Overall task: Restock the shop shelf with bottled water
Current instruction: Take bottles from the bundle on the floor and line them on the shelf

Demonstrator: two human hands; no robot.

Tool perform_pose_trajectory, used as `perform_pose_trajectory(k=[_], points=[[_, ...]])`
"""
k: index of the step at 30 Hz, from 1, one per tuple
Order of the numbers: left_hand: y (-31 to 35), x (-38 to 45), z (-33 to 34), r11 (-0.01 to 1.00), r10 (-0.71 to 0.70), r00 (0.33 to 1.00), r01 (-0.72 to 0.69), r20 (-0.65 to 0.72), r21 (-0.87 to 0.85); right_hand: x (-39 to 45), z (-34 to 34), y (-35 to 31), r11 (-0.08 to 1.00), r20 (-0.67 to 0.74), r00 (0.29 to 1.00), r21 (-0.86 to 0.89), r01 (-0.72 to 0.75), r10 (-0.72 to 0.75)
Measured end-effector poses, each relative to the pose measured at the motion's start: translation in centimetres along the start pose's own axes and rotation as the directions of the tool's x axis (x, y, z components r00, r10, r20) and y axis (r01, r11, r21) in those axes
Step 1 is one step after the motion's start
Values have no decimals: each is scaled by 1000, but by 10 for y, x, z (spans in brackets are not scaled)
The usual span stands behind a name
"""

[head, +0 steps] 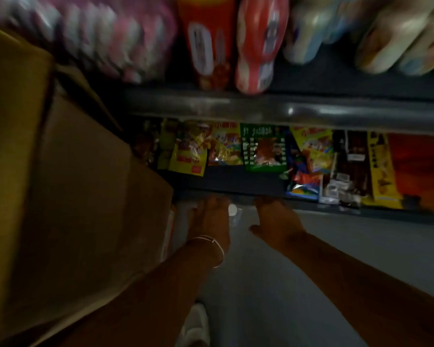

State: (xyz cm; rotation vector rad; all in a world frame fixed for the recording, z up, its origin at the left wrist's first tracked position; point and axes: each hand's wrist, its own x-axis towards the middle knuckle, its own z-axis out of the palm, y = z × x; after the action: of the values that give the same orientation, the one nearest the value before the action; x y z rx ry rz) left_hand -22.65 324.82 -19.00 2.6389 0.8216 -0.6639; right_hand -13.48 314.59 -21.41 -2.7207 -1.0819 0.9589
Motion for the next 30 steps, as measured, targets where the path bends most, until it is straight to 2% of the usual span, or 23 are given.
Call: perform_pose_trajectory(k=[3,7,15,18,23,30], points=[[-14,42,49,998,-45,999,45,-15,31,42,57,12,999,33,999,42,-31,29],[-33,86,96,996,-87,996,88,-28,33,88,116,21,989,-20,997,133,-71,74],[-54,128,145,993,-84,996,83,11,90,140,169,21,962,-103,991,266,-60,90],[-58,132,149,991,-97,995,94,29,91,144,172,21,938,-157,984,347,-21,80],[-55,121,135,991,-112,993,108,42,78,121,155,27,912,-161,983,410,-15,89],[-25,67,76,996,-74,993,68,88,63,45,80,27,892,-186,982,450,50,39]])
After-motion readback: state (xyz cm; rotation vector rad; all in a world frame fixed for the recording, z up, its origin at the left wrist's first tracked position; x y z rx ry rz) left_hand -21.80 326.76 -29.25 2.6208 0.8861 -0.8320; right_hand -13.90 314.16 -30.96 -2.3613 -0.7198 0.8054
